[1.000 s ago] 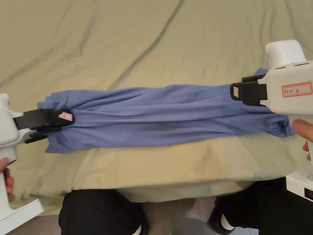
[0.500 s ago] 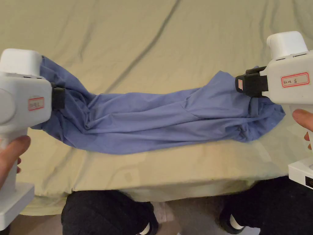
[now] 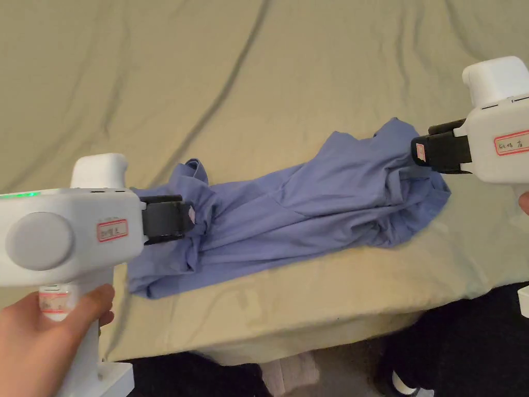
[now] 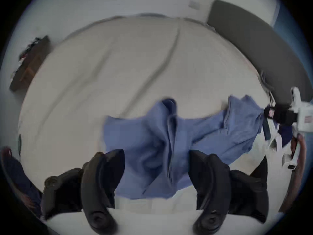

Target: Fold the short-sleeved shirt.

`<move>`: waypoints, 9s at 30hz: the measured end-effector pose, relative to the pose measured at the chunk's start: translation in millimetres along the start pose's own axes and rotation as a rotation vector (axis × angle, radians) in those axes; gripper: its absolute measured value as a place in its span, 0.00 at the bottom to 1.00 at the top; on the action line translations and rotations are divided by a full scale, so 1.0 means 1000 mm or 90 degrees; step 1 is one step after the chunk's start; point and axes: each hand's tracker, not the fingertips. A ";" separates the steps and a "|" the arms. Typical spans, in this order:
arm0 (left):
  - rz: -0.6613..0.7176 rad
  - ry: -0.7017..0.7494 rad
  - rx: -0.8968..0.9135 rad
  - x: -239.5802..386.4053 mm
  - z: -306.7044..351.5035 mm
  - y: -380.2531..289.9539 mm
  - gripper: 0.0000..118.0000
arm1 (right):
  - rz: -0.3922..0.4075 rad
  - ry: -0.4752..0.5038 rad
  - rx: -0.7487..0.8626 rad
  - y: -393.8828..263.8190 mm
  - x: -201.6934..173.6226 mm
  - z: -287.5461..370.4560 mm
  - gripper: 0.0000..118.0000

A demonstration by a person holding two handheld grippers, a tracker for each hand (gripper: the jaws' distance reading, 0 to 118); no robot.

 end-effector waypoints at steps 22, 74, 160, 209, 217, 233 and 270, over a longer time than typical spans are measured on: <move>-0.026 -0.215 -0.082 0.106 -0.081 0.009 0.01 | 0.028 0.002 -0.032 -0.005 -0.023 -0.004 0.03; 0.023 0.081 0.002 -0.026 -0.003 0.037 0.11 | 0.038 0.076 -0.028 0.012 -0.042 -0.016 0.03; 0.259 -0.425 -0.124 -0.015 -0.117 0.002 0.36 | 0.104 0.172 -0.124 0.018 -0.105 -0.099 0.03; -0.025 0.144 0.508 0.030 0.164 0.090 0.02 | 0.129 -0.157 0.434 0.087 -0.098 0.152 0.03; -0.024 0.135 0.507 0.036 0.178 0.095 0.02 | 0.108 -0.161 0.473 0.096 -0.096 0.164 0.03; 0.054 0.121 0.554 0.007 0.182 0.103 1.00 | 0.082 -0.189 0.531 0.107 -0.092 0.166 1.00; -0.004 0.148 0.572 0.022 0.191 0.110 1.00 | 0.107 -0.238 0.558 0.112 -0.098 0.169 1.00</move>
